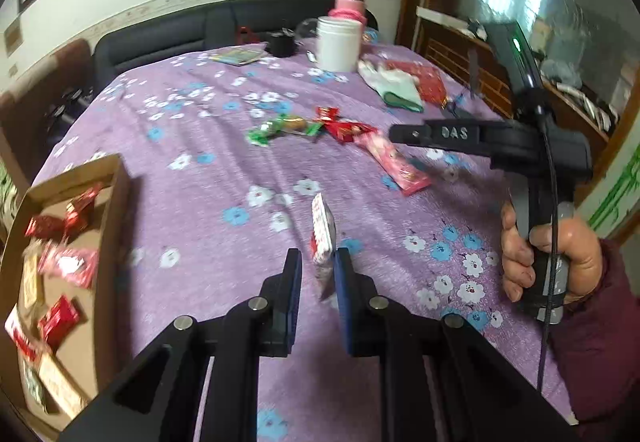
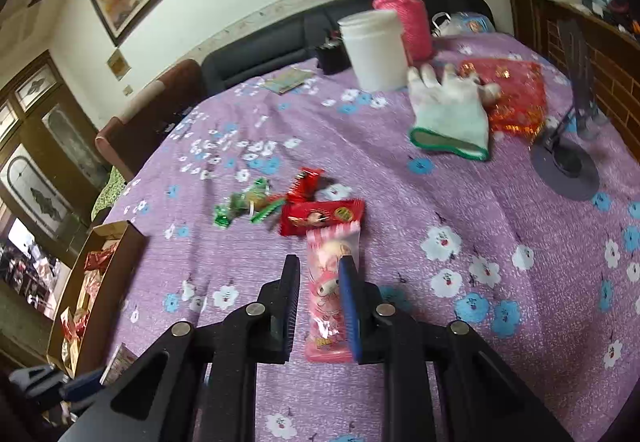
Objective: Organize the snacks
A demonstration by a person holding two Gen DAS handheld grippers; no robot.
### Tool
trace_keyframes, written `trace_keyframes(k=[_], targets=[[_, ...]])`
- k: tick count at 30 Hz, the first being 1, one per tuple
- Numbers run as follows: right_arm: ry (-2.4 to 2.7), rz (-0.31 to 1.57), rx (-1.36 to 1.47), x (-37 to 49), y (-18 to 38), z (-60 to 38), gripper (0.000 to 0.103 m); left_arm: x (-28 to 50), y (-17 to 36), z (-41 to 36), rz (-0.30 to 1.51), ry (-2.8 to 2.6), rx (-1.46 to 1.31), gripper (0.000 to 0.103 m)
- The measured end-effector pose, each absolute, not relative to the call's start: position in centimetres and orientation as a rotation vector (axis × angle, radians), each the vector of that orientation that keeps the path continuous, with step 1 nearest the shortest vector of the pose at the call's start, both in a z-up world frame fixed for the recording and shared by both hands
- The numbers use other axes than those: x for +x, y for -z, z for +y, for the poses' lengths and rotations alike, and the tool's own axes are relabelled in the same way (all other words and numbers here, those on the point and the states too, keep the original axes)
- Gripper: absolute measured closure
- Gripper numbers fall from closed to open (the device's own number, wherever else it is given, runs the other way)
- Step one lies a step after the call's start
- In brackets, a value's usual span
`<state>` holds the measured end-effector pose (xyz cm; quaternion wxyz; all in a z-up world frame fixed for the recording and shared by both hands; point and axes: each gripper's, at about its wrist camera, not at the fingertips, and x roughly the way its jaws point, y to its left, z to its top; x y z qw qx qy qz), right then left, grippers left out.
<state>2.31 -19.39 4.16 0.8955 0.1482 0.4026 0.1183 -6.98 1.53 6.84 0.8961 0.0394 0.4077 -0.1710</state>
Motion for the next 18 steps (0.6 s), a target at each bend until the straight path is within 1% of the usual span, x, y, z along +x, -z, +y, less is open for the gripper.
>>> trace_keyframes(k=[6, 7, 8, 9, 10, 12, 13, 14, 15, 16, 17, 18], targets=[[-0.244, 0.808, 0.266, 2.0, -4.1, -18.5, 0.082, -9.2, -9.0, 5.0, 0.792, 0.328, 0.023, 0.087], [-0.204, 0.81, 0.238, 2.0, -3.8, -18.4, 0.079, -9.7, -9.2, 5.5, 0.782, 0.325, 0.02, 0.087], [-0.181, 0.815, 0.214, 2.0, -3.6, -18.2, 0.068, -10.0, -9.4, 5.8, 0.777, 0.326, 0.018, 0.087], [-0.163, 0.822, 0.173, 2.1, -3.2, -17.8, 0.061, -10.4, -9.5, 6.2, 0.772, 0.328, 0.013, 0.087], [-0.162, 0.831, 0.147, 2.1, -2.9, -17.2, 0.049, -10.6, -9.6, 6.5, 0.771, 0.33, 0.009, 0.087], [-0.166, 0.855, 0.109, 2.2, -2.1, -16.4, 0.048, -10.9, -9.1, 6.9, 0.792, 0.345, 0.004, 0.085], [-0.169, 0.865, 0.093, 2.2, -2.0, -16.1, 0.049, -10.8, -8.8, 6.9, 0.809, 0.349, 0.003, 0.081], [-0.168, 0.863, 0.09, 2.1, -1.9, -15.9, 0.062, -10.7, -8.3, 6.9, 0.832, 0.352, -0.007, 0.065], [-0.158, 0.868, 0.1, 2.0, -1.9, -15.9, 0.076, -10.5, -7.8, 6.9, 0.845, 0.355, -0.02, 0.046], [-0.151, 0.883, 0.108, 2.0, -1.6, -15.9, 0.078, -10.4, -7.5, 6.6, 0.845, 0.355, -0.024, 0.04], [-0.143, 0.88, 0.102, 1.8, -1.6, -15.7, 0.079, -10.3, -7.2, 6.4, 0.845, 0.351, -0.022, 0.035], [-0.136, 0.877, 0.086, 1.5, -1.7, -15.4, 0.079, -9.9, -6.9, 6.1, 0.851, 0.346, -0.017, 0.035]])
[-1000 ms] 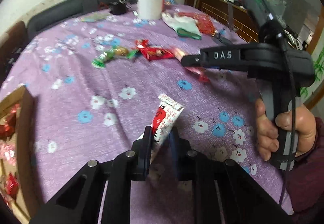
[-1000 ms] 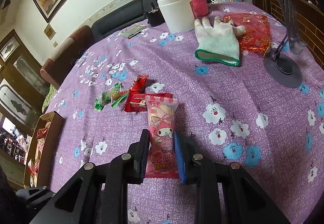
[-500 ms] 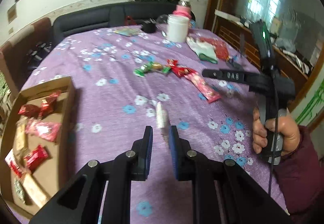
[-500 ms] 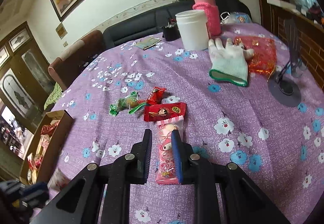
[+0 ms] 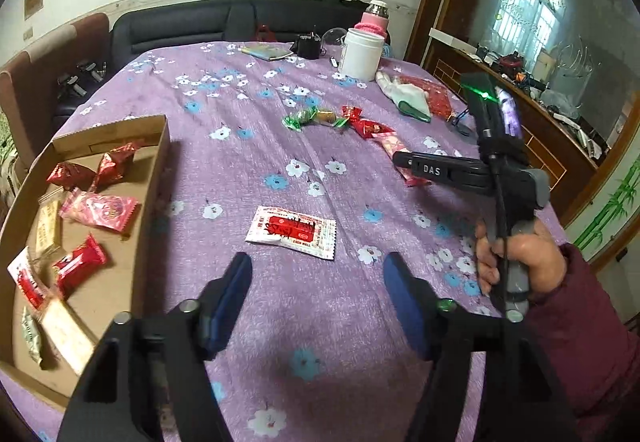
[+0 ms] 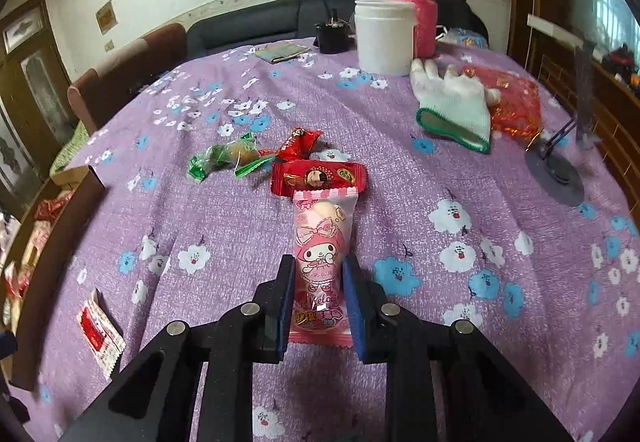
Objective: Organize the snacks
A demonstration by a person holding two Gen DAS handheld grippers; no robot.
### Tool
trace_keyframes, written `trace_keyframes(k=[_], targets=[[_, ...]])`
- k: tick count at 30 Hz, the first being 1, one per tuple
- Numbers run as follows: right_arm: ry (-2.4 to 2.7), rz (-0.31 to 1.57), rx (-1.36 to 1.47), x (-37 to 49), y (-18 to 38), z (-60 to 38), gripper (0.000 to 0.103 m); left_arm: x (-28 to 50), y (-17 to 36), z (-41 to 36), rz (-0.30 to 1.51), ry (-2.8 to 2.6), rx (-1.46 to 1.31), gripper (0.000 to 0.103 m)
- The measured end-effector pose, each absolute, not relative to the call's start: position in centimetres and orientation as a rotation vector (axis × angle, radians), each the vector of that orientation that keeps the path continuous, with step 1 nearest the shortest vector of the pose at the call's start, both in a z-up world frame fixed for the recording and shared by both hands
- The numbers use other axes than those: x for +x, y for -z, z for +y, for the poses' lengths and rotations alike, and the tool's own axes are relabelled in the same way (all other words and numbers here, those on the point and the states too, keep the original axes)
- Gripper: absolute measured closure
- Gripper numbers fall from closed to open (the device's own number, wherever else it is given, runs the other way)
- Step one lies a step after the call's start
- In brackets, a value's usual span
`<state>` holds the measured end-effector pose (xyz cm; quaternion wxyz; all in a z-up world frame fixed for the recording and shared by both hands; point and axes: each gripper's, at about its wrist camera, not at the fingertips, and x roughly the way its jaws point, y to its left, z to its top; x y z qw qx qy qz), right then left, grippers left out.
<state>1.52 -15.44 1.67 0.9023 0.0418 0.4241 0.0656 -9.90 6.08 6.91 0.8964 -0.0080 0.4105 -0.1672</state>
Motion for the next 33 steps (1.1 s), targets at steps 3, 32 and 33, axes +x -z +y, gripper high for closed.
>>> trace_keyframes(k=[3, 32, 33], targets=[[-0.136, 0.872, 0.048, 0.9, -1.7, -14.6, 0.079, -7.8, -5.7, 5.5, 0.912, 0.306, -0.029, 0.028], [-0.178, 0.923, 0.133, 1.9, -1.5, -15.9, 0.076, 2.6, -3.3, -0.6, 0.867, 0.495, 0.4, 0.0], [-0.179, 0.923, 0.133, 1.9, -1.5, -16.0, 0.076, 2.9, -2.8, -0.8, 0.88, 0.506, 0.414, 0.001]])
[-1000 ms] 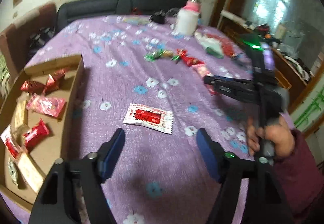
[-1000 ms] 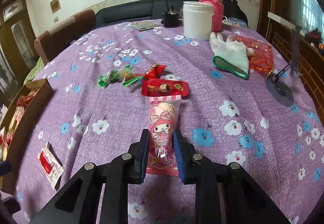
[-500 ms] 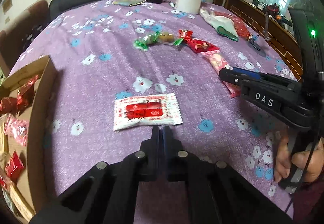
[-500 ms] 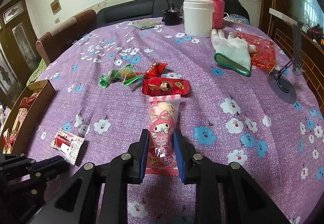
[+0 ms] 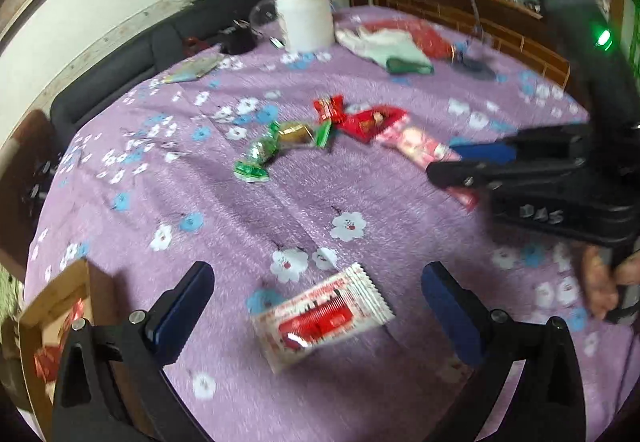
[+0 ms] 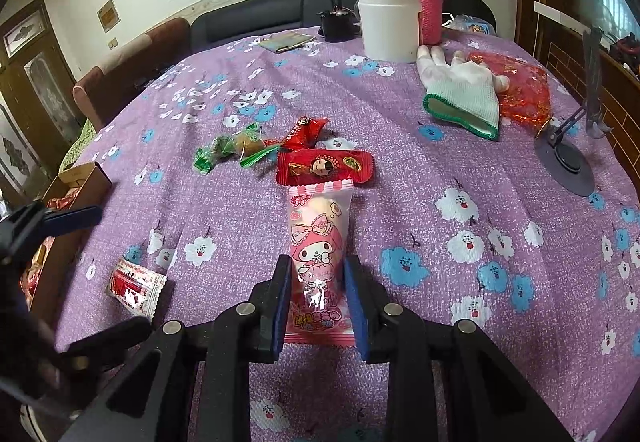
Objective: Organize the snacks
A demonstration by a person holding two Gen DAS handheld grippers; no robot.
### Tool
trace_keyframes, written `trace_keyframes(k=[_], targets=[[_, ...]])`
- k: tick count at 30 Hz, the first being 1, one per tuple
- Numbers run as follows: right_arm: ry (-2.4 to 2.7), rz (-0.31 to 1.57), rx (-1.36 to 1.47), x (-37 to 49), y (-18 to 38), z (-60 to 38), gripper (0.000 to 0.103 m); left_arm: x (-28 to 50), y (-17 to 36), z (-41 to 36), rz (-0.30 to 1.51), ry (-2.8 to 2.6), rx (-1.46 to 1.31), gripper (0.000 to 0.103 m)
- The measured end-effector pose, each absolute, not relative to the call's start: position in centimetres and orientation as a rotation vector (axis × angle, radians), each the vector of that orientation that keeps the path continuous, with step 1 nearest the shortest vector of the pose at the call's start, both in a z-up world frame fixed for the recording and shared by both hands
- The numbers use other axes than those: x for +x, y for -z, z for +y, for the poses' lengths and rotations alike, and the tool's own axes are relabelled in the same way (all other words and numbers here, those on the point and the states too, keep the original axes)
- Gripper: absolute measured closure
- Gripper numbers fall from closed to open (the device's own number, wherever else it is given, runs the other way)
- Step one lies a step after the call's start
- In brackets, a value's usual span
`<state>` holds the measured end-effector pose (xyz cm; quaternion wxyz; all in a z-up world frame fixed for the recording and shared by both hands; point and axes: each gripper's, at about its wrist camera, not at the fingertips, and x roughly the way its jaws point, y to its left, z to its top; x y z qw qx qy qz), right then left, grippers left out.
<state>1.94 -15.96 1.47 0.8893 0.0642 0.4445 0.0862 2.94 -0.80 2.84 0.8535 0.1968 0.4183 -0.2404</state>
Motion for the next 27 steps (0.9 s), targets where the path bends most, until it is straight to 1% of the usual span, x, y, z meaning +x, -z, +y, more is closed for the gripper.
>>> trace_keyframes(k=[1, 2, 3, 4, 5, 6, 7, 10, 11, 12, 13, 14, 15, 16, 17, 18, 23, 27], targets=[[-0.18, 0.923, 0.135, 2.0, -1.4, -16.0, 0.076, 3.2, -2.3, -1.0, 0.909, 0.506, 0.425, 0.004], [-0.181, 0.924, 0.139, 2.0, -1.4, -16.1, 0.076, 3.2, -1.8, -1.0, 0.95, 0.502, 0.426, 0.025], [-0.181, 0.924, 0.142, 2.0, -1.4, -16.2, 0.076, 3.3, -1.5, -0.8, 0.991, 0.511, 0.399, 0.039], [-0.181, 0.924, 0.146, 2.1, -1.4, -16.2, 0.076, 3.1, -1.8, -0.3, 1.008, 0.52, 0.349, 0.049], [-0.181, 0.925, 0.146, 2.1, -1.4, -16.2, 0.076, 2.5, -1.9, -0.3, 1.031, 0.527, 0.336, 0.064], [-0.18, 0.925, 0.144, 2.1, -1.4, -16.2, 0.076, 1.8, -2.1, -0.4, 1.027, 0.53, 0.342, 0.072], [-0.178, 0.925, 0.139, 2.1, -1.4, -16.1, 0.076, 0.7, -2.1, -0.8, 1.022, 0.537, 0.359, 0.073], [-0.174, 0.925, 0.123, 2.1, -1.4, -15.9, 0.075, -1.3, -1.9, -1.6, 1.002, 0.528, 0.395, 0.07], [-0.174, 0.925, 0.119, 2.1, -1.4, -15.9, 0.075, -1.8, -2.0, -1.7, 0.998, 0.527, 0.4, 0.065], [-0.174, 0.925, 0.119, 2.1, -1.4, -15.9, 0.075, -2.2, -2.2, -1.6, 0.988, 0.539, 0.388, 0.061], [-0.175, 0.925, 0.12, 2.1, -1.4, -15.9, 0.075, -2.6, -2.7, -1.4, 0.972, 0.554, 0.371, 0.06], [-0.176, 0.925, 0.123, 2.1, -1.4, -16.0, 0.075, -2.9, -3.3, -1.2, 0.959, 0.559, 0.36, 0.055], [-0.177, 0.926, 0.123, 2.1, -1.4, -16.0, 0.075, -3.4, -3.9, -0.7, 0.942, 0.557, 0.348, 0.039], [-0.176, 0.926, 0.122, 2.1, -1.4, -16.0, 0.075, -3.9, -4.7, -0.1, 0.917, 0.544, 0.337, 0.03], [-0.176, 0.926, 0.121, 2.1, -1.4, -16.0, 0.075, -4.2, -5.2, 0.3, 0.896, 0.521, 0.335, 0.018], [-0.174, 0.927, 0.12, 2.1, -1.4, -16.0, 0.075, -4.6, -5.7, 1.0, 0.869, 0.482, 0.335, 0.015], [-0.171, 0.926, 0.109, 2.1, -1.4, -15.9, 0.074, -4.9, -4.8, 3.0, 0.887, 0.412, 0.333, 0.015], [-0.173, 0.926, 0.113, 2.2, -1.3, -15.9, 0.074, -4.8, -3.1, 2.3, 0.919, 0.482, 0.453, 0.015]])
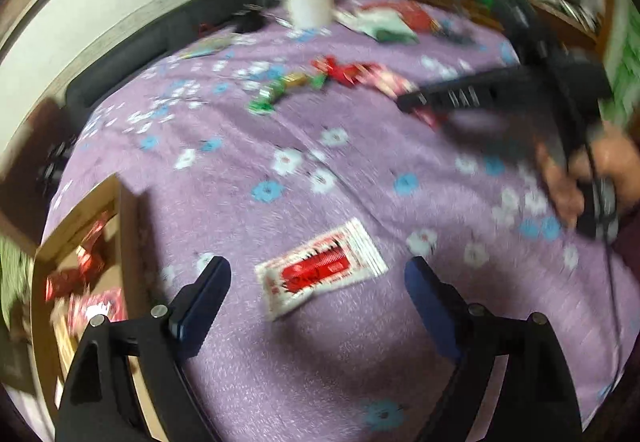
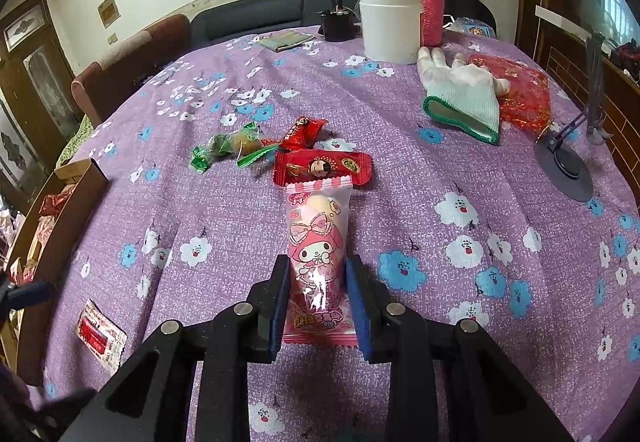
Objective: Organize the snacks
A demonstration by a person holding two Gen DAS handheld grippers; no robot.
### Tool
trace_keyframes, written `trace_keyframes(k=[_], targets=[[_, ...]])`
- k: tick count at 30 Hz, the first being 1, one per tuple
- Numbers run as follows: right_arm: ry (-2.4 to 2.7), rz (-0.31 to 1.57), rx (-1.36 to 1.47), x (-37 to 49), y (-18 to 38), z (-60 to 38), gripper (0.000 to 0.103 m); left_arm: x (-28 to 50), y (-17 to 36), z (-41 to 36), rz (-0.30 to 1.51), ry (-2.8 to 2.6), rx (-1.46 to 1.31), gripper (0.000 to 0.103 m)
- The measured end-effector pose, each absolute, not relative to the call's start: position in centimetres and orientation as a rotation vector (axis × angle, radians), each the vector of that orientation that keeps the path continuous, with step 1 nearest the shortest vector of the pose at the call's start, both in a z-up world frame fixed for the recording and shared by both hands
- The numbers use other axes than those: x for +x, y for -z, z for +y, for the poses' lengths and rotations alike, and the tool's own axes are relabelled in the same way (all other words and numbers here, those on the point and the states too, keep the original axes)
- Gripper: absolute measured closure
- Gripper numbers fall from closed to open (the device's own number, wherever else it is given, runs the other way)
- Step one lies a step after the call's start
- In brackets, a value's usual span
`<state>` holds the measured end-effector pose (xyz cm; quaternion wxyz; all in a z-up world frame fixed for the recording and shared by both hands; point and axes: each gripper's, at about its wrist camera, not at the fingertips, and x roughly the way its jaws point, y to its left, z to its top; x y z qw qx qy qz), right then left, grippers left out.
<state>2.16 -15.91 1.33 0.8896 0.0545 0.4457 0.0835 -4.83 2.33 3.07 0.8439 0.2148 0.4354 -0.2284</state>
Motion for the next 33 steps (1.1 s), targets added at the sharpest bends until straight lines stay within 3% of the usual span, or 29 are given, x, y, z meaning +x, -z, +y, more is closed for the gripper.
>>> trace_keyframes(k=[7, 8, 9, 10, 12, 16, 20, 24, 25, 26, 27, 28, 33], targets=[[-0.173, 0.926, 0.11, 2.1, -1.4, -15.9, 0.073, -2.3, -1.8, 1.8, 1.021, 0.591, 0.53, 0.014], [-0.173, 0.926, 0.109, 2.1, -1.4, -15.9, 0.073, -2.2, -1.7, 1.8, 1.045, 0.591, 0.505, 0.02], [-0.173, 0.926, 0.108, 2.1, -1.4, -15.9, 0.073, -2.3, -1.8, 1.9, 1.065, 0.608, 0.473, 0.035], [-0.172, 0.926, 0.107, 2.1, -1.4, -15.9, 0.073, -2.7, -2.0, 1.9, 1.058, 0.615, 0.473, 0.041], [-0.171, 0.926, 0.103, 2.2, -1.4, -15.8, 0.073, -3.9, -2.2, 1.6, 1.05, 0.626, 0.489, 0.064], [-0.17, 0.926, 0.101, 2.2, -1.3, -15.8, 0.073, -5.3, -2.2, 0.8, 1.04, 0.632, 0.497, 0.063], [-0.171, 0.925, 0.101, 2.2, -1.3, -15.8, 0.073, -5.4, -2.1, 0.0, 1.005, 0.64, 0.498, 0.037], [-0.17, 0.924, 0.1, 2.2, -1.4, -15.8, 0.073, -5.2, -1.8, -1.0, 0.984, 0.649, 0.493, 0.034], [-0.169, 0.924, 0.099, 2.2, -1.4, -15.7, 0.073, -5.1, -1.8, -1.1, 0.987, 0.646, 0.482, 0.035], [-0.17, 0.925, 0.097, 2.2, -1.4, -15.7, 0.073, -5.1, -1.8, -1.1, 0.989, 0.655, 0.467, 0.044], [-0.17, 0.925, 0.096, 2.2, -1.4, -15.7, 0.073, -5.2, -1.9, -1.1, 0.998, 0.68, 0.435, 0.063], [-0.171, 0.926, 0.096, 2.2, -1.4, -15.7, 0.073, -5.3, -2.0, -1.0, 1.0, 0.682, 0.414, 0.071], [-0.176, 0.913, 0.13, 2.0, -1.8, -16.3, 0.078, -6.2, -2.1, -0.5, 0.983, 0.599, 0.365, 0.074]])
